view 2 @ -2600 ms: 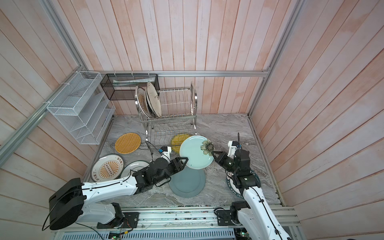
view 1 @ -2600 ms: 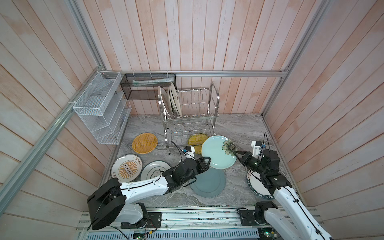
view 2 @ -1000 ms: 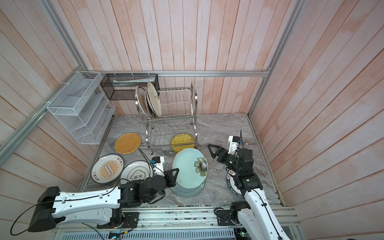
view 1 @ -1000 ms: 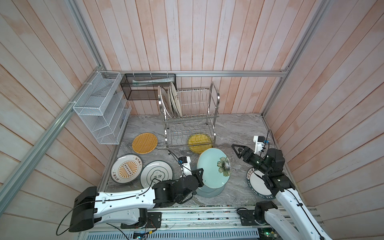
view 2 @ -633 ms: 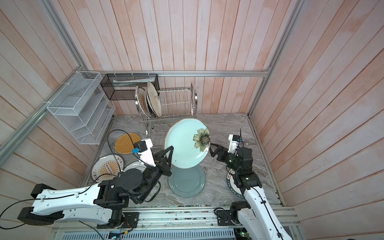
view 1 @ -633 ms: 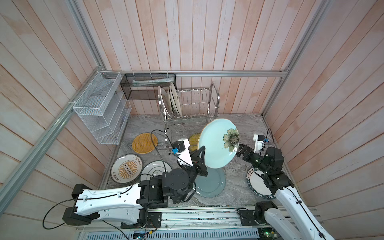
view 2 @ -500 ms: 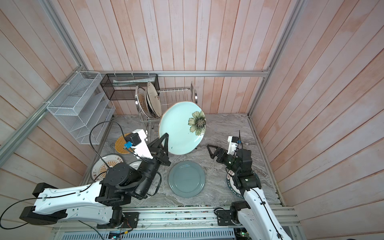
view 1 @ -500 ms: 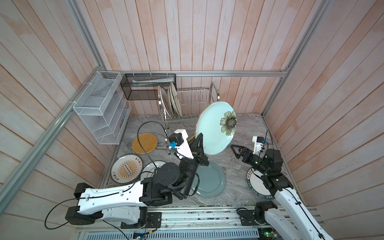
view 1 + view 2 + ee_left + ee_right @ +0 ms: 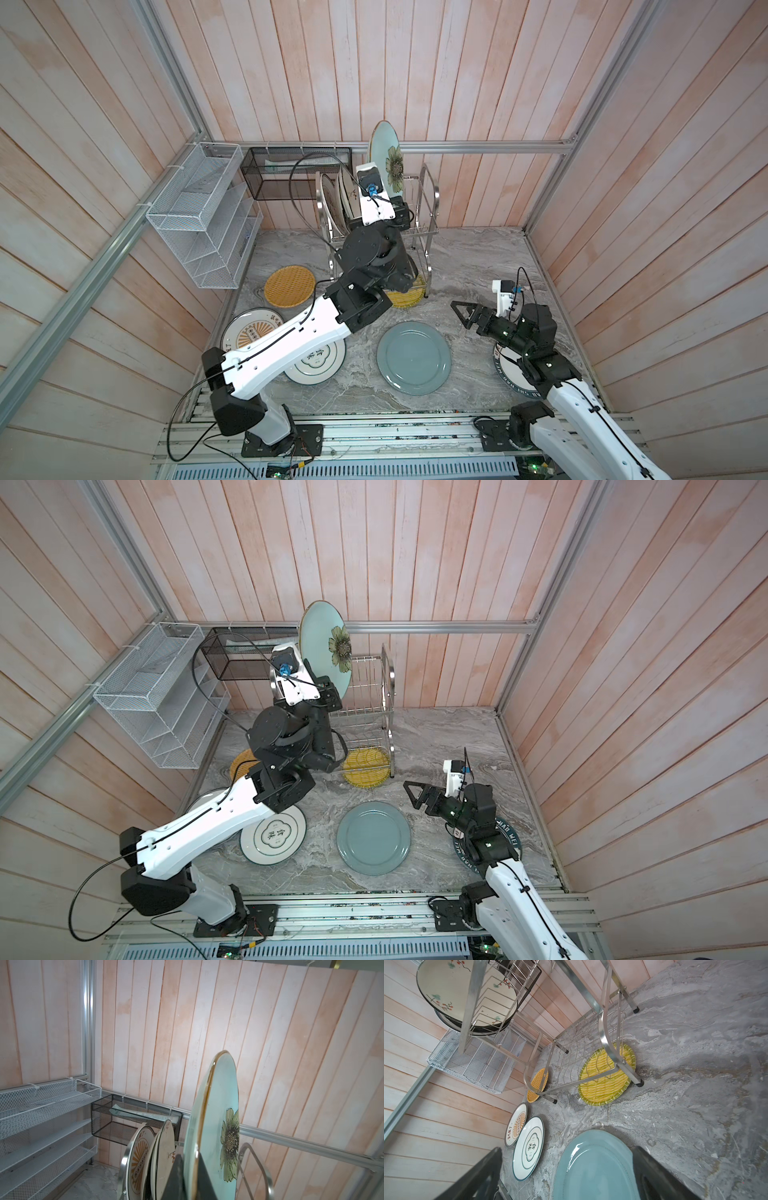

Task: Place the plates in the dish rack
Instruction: 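Raise the sunflower plate with the left gripper over the rack while the right arm withdraws, then lower the sunflower plate into the rack slot beside the cream plate with the left gripper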

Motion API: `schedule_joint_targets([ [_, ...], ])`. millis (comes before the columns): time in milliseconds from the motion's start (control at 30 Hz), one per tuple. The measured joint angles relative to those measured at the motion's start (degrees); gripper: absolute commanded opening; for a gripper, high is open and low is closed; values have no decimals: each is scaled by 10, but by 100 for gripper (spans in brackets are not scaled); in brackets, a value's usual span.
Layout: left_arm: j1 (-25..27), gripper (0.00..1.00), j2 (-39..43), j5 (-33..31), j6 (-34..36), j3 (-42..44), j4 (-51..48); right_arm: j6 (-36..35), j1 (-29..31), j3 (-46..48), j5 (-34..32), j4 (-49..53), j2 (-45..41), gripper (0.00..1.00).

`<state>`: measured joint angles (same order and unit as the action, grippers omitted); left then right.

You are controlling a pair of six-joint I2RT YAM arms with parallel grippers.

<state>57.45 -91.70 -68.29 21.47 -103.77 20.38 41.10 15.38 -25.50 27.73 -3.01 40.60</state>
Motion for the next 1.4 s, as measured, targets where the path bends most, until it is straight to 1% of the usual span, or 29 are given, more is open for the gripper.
schedule_joint_targets([
  [233,-74,0,-102,-22,20,-116,-97,-5,7,2,7,0,2,98],
  [367,-92,0,-158,-27,27,-181,-149,-7,10,2,8,1,2,98],
  [533,-108,0,-204,-26,27,-226,-210,-7,11,2,9,3,0,98],
  [700,-125,0,-233,-24,23,-254,-262,-7,11,2,9,7,-3,98],
  [933,-144,0,-239,-22,9,-262,-306,-7,14,7,10,9,-3,98],
  [1233,-148,0,-255,-19,-7,-271,-335,-7,15,13,14,9,0,98],
  [1400,-148,0,-273,-20,-24,-295,-365,-7,15,14,14,9,0,98],
])
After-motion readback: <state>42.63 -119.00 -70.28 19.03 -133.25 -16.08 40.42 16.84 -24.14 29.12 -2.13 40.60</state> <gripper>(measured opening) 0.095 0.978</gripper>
